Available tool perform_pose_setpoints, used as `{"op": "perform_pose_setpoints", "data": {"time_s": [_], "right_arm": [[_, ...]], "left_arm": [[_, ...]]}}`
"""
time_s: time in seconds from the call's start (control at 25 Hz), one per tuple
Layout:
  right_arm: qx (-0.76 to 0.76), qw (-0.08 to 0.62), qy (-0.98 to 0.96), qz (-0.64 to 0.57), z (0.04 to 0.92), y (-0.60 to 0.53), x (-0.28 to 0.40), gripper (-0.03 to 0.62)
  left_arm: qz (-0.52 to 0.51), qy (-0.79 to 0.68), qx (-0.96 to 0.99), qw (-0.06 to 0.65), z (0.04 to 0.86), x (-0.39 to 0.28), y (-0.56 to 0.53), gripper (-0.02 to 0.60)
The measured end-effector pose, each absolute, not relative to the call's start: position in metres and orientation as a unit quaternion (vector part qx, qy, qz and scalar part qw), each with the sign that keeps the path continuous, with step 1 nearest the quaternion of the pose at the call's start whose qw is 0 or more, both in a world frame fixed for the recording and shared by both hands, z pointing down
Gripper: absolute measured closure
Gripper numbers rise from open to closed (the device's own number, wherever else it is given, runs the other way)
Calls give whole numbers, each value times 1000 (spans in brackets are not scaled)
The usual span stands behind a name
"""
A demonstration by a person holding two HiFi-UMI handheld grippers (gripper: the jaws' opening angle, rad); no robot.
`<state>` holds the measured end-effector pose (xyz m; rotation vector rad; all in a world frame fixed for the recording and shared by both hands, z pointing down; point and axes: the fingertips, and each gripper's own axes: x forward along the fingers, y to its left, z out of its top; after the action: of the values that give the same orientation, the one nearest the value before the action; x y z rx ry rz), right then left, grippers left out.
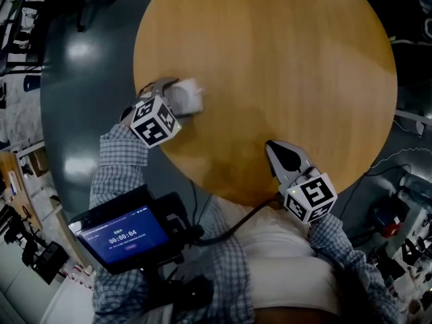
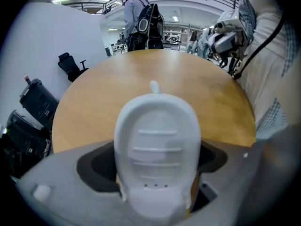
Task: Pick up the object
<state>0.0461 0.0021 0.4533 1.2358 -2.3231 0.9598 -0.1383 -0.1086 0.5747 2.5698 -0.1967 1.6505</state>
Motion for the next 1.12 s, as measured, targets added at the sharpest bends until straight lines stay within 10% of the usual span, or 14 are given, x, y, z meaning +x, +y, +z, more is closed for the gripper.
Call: {"op": "perform_pose_setpoints", "data": {"time_s": [1.12], "right_arm": [[438,127,-853,255,408,7,83,589]], "left_arm": [[320,-228,901,182,474,-69,-52,115]]}}
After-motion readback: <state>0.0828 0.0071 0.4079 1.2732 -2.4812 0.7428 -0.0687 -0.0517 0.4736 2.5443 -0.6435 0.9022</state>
